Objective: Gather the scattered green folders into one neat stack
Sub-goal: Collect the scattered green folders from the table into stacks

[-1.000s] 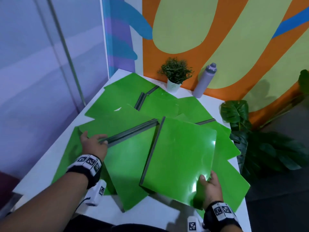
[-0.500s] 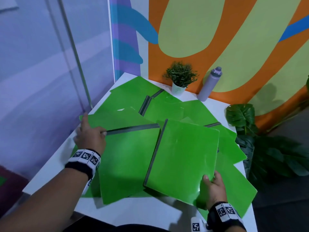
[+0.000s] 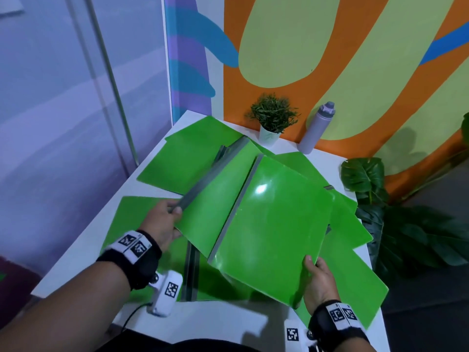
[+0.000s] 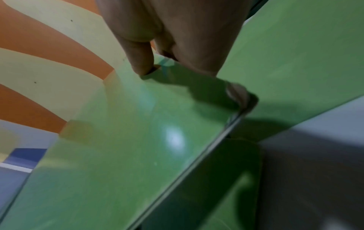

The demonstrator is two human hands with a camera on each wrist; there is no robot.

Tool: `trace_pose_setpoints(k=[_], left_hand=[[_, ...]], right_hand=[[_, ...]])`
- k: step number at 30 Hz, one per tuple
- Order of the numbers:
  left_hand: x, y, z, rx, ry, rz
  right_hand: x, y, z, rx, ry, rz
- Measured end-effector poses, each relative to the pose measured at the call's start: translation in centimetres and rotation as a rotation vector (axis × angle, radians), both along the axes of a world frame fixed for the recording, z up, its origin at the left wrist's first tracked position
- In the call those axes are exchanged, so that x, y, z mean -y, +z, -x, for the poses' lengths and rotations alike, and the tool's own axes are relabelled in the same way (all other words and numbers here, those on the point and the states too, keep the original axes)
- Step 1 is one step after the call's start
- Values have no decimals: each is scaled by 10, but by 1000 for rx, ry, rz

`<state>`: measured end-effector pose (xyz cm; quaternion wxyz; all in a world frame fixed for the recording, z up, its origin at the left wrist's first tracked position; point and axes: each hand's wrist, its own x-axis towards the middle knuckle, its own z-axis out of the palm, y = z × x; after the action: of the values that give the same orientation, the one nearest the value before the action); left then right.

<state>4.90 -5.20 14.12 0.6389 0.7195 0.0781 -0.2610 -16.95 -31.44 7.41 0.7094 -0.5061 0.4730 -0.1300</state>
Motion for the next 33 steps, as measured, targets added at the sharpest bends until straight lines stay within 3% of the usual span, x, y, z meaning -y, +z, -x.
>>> trace_pose_setpoints(k=[5, 7, 9, 12, 15, 18, 24, 27, 30, 33], left_hand=[[7, -47, 36, -208, -245, 102], [9, -67, 42, -163, -359, -2], [6, -86, 41, 12, -473, -278], [-3, -112, 38, 251, -641, -846], [-20, -141, 37, 380, -639, -1108], [-34, -154, 33, 440, -616, -1111], [-53, -141, 17, 458, -582, -1220], [-44, -135, 23, 322, -616, -1104], [-38, -132, 33, 137, -771, -1069], [-42, -129, 44, -30, -784, -974]], right_hand=[[-11, -16, 5, -131, 78, 47], [-10, -19, 10, -176, 39, 95], [-6, -21, 17, -226, 10, 126], [1, -25, 29, -311, -10, 150], [3, -25, 39, -366, -19, 164], [5, -25, 46, -376, -18, 197], [9, -24, 49, -346, 2, 216], [7, -27, 46, -334, 15, 209], [4, -27, 43, -325, 24, 206], [2, -32, 41, -316, 32, 201]])
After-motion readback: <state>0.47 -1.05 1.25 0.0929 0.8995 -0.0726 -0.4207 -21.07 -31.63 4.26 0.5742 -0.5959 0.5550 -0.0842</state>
